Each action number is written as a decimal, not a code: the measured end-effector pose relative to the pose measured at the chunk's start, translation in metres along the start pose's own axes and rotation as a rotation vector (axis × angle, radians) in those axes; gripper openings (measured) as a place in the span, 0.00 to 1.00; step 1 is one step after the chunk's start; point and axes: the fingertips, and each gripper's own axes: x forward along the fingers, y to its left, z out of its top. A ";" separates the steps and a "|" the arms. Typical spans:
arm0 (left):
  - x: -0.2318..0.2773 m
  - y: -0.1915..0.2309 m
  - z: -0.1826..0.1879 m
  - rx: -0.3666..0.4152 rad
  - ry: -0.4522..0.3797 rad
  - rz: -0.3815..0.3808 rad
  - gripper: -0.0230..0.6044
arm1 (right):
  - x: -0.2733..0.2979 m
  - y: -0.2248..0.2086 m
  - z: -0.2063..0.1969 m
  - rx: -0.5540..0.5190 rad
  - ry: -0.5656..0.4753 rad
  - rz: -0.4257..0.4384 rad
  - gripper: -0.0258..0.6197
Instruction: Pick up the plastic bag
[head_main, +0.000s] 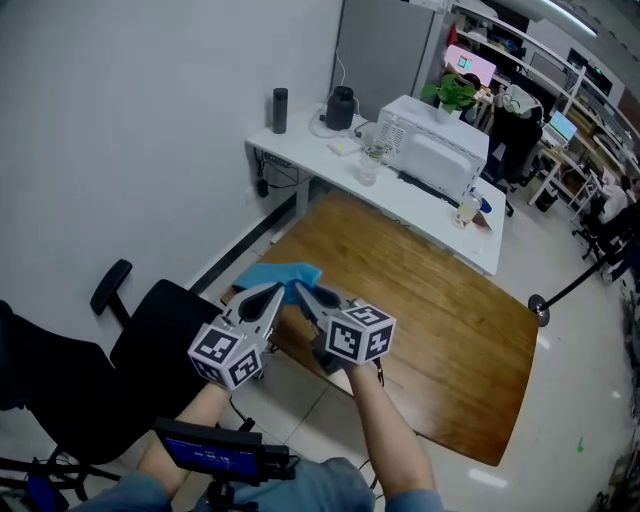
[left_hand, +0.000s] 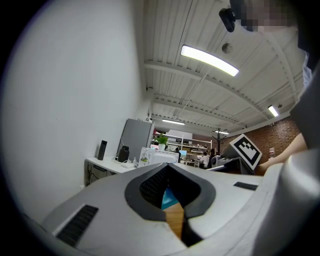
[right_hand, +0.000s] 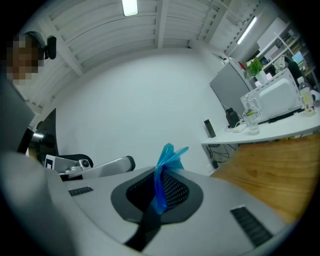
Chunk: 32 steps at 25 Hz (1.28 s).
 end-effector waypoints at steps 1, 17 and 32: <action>0.004 -0.008 -0.003 0.000 0.005 -0.009 0.06 | -0.008 -0.005 -0.001 0.001 -0.004 -0.010 0.04; 0.057 -0.126 -0.042 0.013 0.067 -0.149 0.06 | -0.139 -0.057 -0.015 0.094 -0.055 -0.112 0.04; 0.087 -0.222 -0.078 0.018 0.102 -0.258 0.06 | -0.242 -0.090 -0.052 0.166 -0.025 -0.186 0.04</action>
